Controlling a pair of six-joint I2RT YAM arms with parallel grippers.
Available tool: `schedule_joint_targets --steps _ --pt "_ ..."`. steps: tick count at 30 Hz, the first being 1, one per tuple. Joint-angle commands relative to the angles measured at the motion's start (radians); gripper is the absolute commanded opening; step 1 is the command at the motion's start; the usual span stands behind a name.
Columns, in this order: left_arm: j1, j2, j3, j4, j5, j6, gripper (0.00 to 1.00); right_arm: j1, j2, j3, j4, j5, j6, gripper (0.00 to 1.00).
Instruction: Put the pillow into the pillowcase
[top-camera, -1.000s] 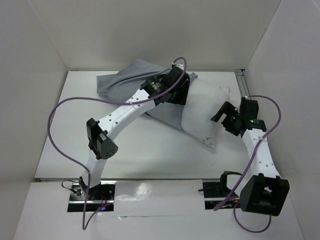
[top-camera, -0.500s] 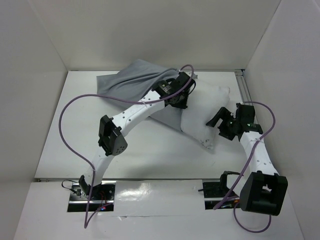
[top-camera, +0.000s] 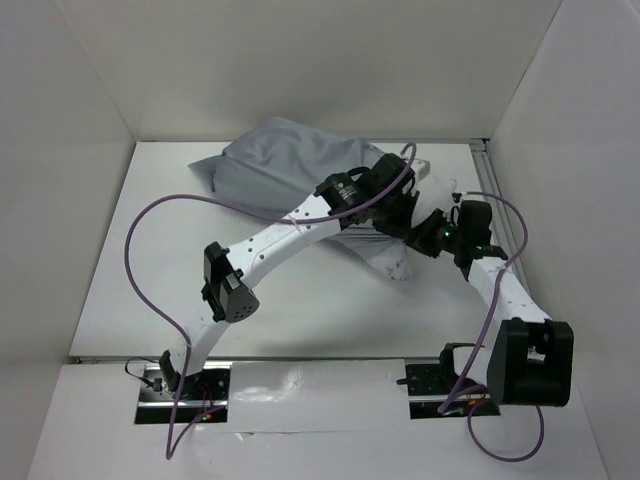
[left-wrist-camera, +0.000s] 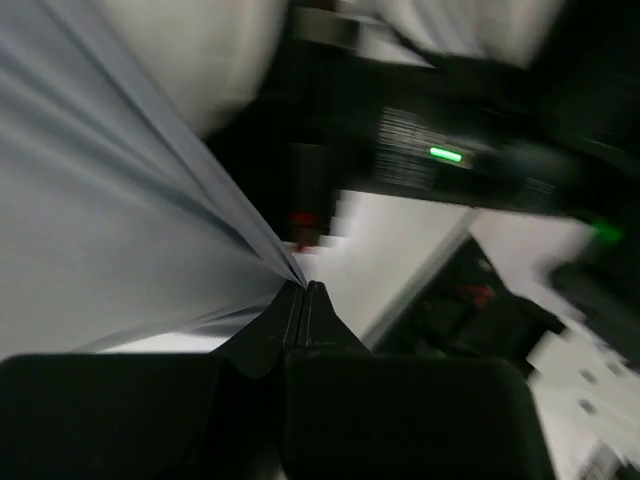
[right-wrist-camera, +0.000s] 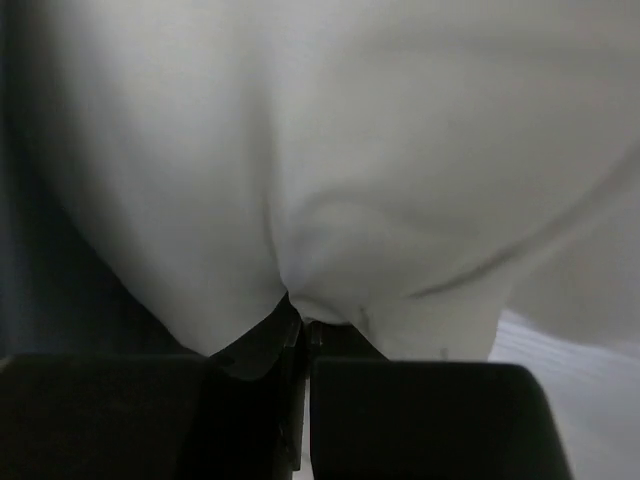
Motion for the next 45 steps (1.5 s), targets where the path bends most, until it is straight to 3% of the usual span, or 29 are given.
schedule_joint_targets --steps 1,5,8,11,13,15,17,20,22,24,25,27,28,30,31,32,33,35,37,41,45 --pt "-0.056 -0.048 0.115 0.162 0.406 -0.025 0.00 0.103 0.052 0.000 0.477 -0.209 0.212 0.00" --pt "-0.033 -0.106 0.096 0.275 0.579 -0.057 0.00 0.112 0.090 0.000 0.647 -0.235 0.325 0.00" --pt "0.019 -0.129 0.074 0.289 0.583 -0.080 0.00 0.168 0.136 0.000 0.846 -0.217 0.441 0.00" --pt "0.042 -0.129 0.074 0.308 0.659 -0.103 0.00 0.256 0.185 0.041 0.871 -0.087 0.441 0.00" --pt "-0.001 -0.140 0.074 0.308 0.687 -0.103 0.00 0.319 0.234 0.041 0.880 0.028 0.453 0.00" --pt "-0.027 -0.164 0.019 0.308 0.710 -0.112 0.00 0.339 0.281 0.011 1.056 0.053 0.561 0.00" --pt "-0.050 -0.222 -0.068 0.285 0.710 -0.085 0.00 0.353 0.373 0.026 1.241 0.033 0.630 0.00" --pt "-0.062 -0.275 -0.129 0.164 0.590 -0.004 0.00 0.373 0.417 0.049 1.284 -0.011 0.666 0.00" --pt "-0.062 -0.336 -0.210 0.055 0.393 0.054 0.02 0.396 0.389 0.034 1.224 0.004 0.640 0.00" --pt "-0.062 -0.361 -0.248 -0.005 0.234 0.087 0.29 0.410 0.331 0.005 1.123 0.033 0.603 0.00" --pt "-0.062 -0.375 -0.257 -0.070 0.181 0.113 0.54 0.423 0.313 0.004 1.088 0.044 0.559 0.00" --pt "-0.062 -0.395 -0.279 -0.129 0.059 0.124 0.68 0.433 0.257 -0.008 0.936 0.044 0.504 0.01" --pt "-0.062 -0.413 -0.305 -0.146 -0.056 0.124 0.71 0.433 0.239 -0.008 0.873 0.044 0.443 0.09" --pt "-0.062 -0.502 -0.390 -0.146 -0.161 0.095 0.70 0.433 0.179 -0.008 0.738 0.062 0.381 0.37" --pt "-0.072 -0.540 -0.497 -0.133 -0.248 0.081 0.67 0.433 0.156 0.001 0.619 0.073 0.320 0.65" --pt "-0.072 -0.578 -0.553 -0.117 -0.296 0.046 0.63 0.433 0.133 0.012 0.543 0.090 0.286 0.73" --pt "-0.072 -0.656 -0.611 -0.087 -0.353 0.020 0.53 0.433 0.089 0.027 0.456 0.140 0.252 0.78" --pt "-0.072 -0.723 -0.775 -0.076 -0.482 -0.055 0.41 0.422 0.038 0.075 0.215 0.196 0.165 0.85" --pt "-0.061 -0.795 -0.913 -0.045 -0.519 -0.097 0.41 0.413 0.010 0.099 0.030 0.262 0.119 0.87" --pt "-0.061 -0.833 -1.076 -0.016 -0.519 -0.207 0.57 0.402 -0.112 0.112 -0.150 0.349 0.049 0.87" --pt "-0.075 -0.867 -1.233 0.117 -0.481 -0.234 0.60 0.402 -0.223 0.077 -0.223 0.392 0.040 0.84"
